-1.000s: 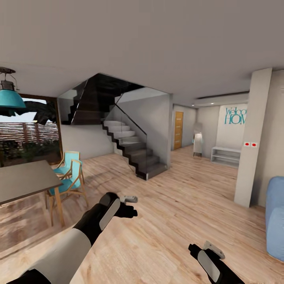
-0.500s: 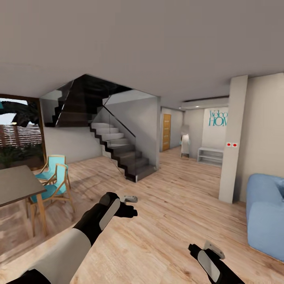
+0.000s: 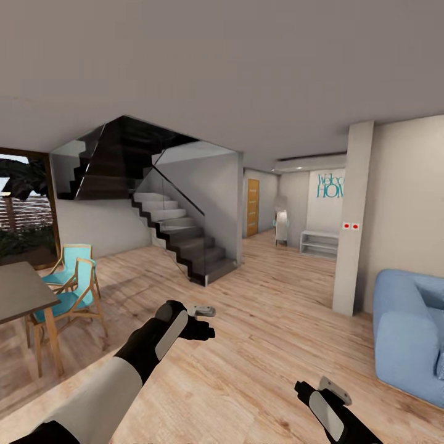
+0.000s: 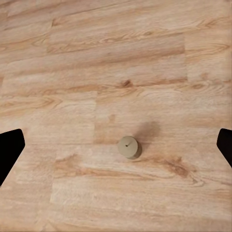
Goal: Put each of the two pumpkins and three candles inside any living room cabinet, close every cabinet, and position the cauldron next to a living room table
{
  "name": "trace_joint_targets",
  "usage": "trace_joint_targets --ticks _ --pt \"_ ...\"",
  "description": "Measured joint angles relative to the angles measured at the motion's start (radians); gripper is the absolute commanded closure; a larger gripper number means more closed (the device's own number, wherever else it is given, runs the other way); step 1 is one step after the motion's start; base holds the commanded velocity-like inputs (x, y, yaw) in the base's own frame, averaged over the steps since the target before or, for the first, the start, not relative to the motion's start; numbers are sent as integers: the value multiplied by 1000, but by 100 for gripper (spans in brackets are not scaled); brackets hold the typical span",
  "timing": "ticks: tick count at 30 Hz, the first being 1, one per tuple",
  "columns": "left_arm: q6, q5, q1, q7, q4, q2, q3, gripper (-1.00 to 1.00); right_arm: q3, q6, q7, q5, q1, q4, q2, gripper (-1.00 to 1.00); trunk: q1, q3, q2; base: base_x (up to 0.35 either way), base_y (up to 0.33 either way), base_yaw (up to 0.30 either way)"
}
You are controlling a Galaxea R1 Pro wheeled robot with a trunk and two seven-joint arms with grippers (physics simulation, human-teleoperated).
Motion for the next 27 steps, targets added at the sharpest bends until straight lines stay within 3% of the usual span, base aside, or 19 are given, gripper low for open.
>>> trace_joint_targets --ticks 27 --pt "0 0 0 0 0 0 0 -100 2 4 0 0 -1 1 0 -100 0 -42 0 0 0 0"
